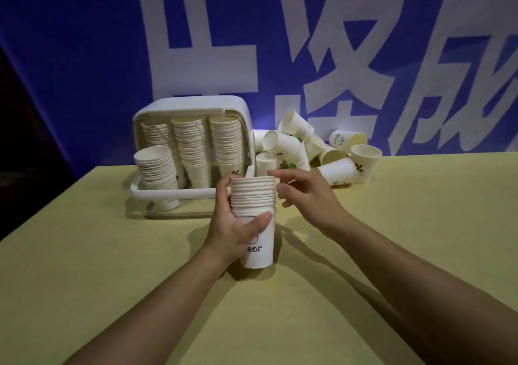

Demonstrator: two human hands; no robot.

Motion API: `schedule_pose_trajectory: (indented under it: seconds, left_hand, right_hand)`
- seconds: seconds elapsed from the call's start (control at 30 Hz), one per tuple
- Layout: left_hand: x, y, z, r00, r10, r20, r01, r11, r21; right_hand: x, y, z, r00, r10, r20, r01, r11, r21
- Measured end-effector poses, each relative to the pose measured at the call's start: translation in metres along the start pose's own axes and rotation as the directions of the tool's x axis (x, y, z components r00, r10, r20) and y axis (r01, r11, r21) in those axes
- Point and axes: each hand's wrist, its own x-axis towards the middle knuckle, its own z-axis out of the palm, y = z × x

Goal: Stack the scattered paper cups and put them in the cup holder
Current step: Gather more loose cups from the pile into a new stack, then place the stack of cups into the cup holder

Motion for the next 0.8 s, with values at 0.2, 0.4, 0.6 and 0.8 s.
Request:
schedule_pose_trajectory:
  seconds: [0.2,0.4,0.6,0.8]
  left_hand:
    - [-0.001,0.027,-0.061,0.978,0.06,-0.2,-0.051,0.998,0.048]
    - [0.022,0.051,-0.097,0.93,0.141,-0.34,-0.076,0.977,0.199]
    - [0.053,0.049,-0.099,0.867,0.226,-0.444,-0.025,0.91,0.414]
    - [0.072,0.028,-0.088,0.824,0.235,-0.515,0.033,0.888,0.458]
  right_hand:
    - [0.01,0.004,0.065,0.965,0.17,0.198,-0.205,0.963,0.174]
    - [0.003,0.035,0.085,0.926,0.275,0.259,-0.345,0.895,0.283]
    - [0.0,0.041,0.084,0.927,0.275,0.256,-0.341,0.901,0.269]
    - [0.003,0.044,0.081,0.912,0.293,0.286,-0.381,0.862,0.333]
